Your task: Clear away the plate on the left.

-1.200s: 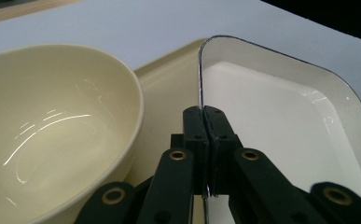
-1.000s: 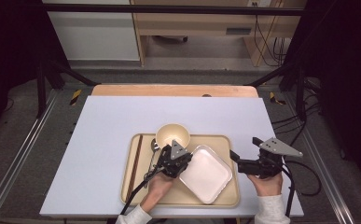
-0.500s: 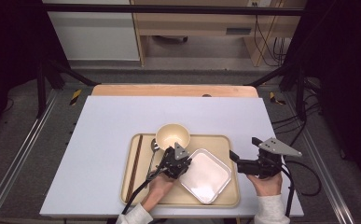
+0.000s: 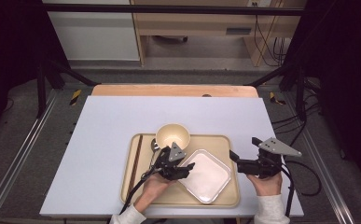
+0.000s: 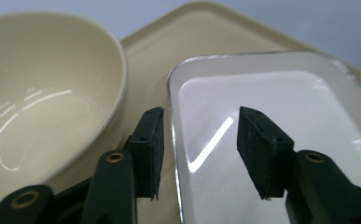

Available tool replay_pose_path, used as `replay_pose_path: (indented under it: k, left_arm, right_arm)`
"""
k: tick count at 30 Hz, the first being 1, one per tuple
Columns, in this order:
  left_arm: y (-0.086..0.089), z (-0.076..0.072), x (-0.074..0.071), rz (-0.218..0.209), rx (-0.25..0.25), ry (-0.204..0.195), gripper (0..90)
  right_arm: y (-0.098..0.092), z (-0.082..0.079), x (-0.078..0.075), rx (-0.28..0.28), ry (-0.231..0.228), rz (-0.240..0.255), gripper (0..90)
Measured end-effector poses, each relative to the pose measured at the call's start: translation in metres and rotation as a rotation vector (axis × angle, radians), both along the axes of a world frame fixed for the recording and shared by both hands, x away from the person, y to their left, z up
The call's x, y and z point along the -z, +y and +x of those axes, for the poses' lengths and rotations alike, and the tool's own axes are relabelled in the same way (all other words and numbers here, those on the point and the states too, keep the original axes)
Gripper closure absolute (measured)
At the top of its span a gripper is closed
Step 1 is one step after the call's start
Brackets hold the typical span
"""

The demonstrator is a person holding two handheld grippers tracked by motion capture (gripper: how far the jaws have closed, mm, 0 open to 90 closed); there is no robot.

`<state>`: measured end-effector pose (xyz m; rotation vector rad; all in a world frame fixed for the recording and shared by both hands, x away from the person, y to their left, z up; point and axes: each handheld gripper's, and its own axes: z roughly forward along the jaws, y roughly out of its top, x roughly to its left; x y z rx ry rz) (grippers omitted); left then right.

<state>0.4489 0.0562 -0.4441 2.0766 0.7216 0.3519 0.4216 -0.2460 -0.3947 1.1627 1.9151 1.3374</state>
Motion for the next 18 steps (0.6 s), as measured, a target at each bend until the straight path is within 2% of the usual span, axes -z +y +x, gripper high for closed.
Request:
replay_pose_path:
  k: [3,5,9,14,18]
  left_arm:
    - [0.007,-0.005,-0.016,-0.041,0.019,-0.015,43.6]
    - [0.013,-0.007,-0.024,-0.046,0.020,-0.040,40.3]
    - [0.032,-0.007,-0.037,-0.049,0.005,-0.049,35.5]
    - [0.062,-0.008,-0.042,-0.013,-0.054,-0.089,30.3]
    - [0.090,-0.012,-0.040,-0.017,-0.105,-0.092,27.6]
  right_arm:
    - [0.000,0.000,0.000,0.000,-0.001,0.000,3.1]
    - [0.000,-0.001,-0.001,0.003,-0.002,0.005,3.1]
    - [-0.001,-0.001,-0.001,0.002,-0.006,0.007,2.9]
    - [-0.001,-0.002,-0.001,0.005,-0.011,0.004,2.5]
    - [-0.001,-0.002,-0.001,0.006,-0.010,0.004,2.5]
